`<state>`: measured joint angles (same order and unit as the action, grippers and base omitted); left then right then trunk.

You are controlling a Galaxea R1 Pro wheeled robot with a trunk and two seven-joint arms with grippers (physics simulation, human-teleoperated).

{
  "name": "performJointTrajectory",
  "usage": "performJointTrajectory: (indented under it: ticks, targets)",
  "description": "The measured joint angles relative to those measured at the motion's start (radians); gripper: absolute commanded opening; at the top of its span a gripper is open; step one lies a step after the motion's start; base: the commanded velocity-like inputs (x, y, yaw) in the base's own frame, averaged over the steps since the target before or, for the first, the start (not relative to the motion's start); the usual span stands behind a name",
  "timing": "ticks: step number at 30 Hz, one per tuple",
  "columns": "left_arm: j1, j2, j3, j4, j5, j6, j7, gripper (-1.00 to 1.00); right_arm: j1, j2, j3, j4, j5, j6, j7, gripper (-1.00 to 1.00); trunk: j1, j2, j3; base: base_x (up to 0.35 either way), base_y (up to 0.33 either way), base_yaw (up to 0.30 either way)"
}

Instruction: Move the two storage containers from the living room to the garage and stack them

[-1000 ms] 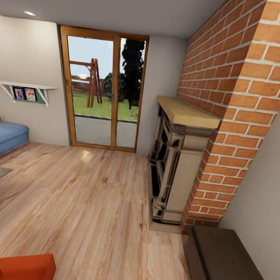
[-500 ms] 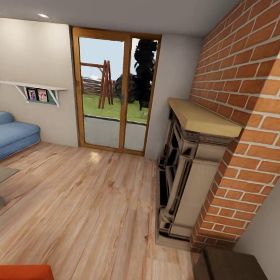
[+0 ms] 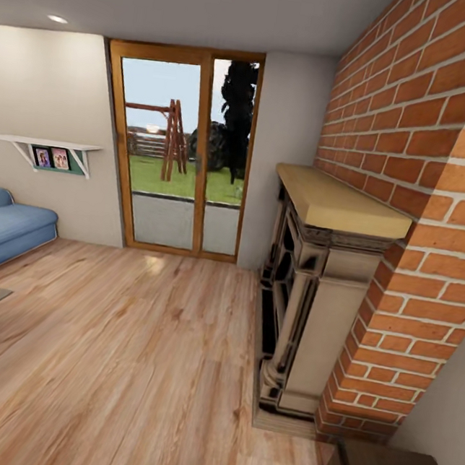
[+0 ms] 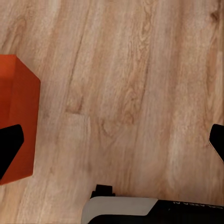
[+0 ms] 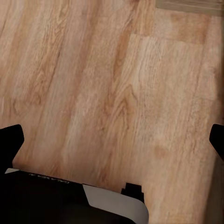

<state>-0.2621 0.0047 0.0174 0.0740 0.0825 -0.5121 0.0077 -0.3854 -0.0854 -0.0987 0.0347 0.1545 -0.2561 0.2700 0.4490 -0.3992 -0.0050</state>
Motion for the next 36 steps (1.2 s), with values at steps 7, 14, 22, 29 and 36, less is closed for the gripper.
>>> performJointTrajectory:
  ticks: [7,14,22,29,36]
  targets:
    - [0.000,0.000,0.000,0.000,0.000,0.000,0.000,1.00,0.000,0.000,0.000,0.000,0.000,0.000,0.000,1.00,0.000,0.000,0.000,0.321,-0.114,0.000]
    - [0.000,0.001,0.000,0.000,0.000,0.000,0.000,1.00,0.000,0.000,0.000,0.000,0.000,0.000,0.000,1.00,0.000,0.000,0.000,0.321,-0.100,0.005]
    - [0.000,0.002,0.000,0.000,0.000,0.000,0.000,1.00,-0.001,0.000,0.000,0.000,0.000,0.000,0.000,1.00,0.000,0.000,0.000,0.321,-0.026,0.201]
    - [0.000,0.002,0.000,0.000,0.000,-0.002,-0.001,1.00,0.000,0.000,0.000,0.000,0.000,0.000,0.000,1.00,0.000,0.000,0.000,0.167,-0.001,0.252]
    - [0.000,0.003,0.000,0.000,0.000,-0.003,-0.001,1.00,0.000,0.000,0.000,0.000,0.000,0.000,0.000,1.00,0.001,0.000,0.000,0.007,0.000,0.253]
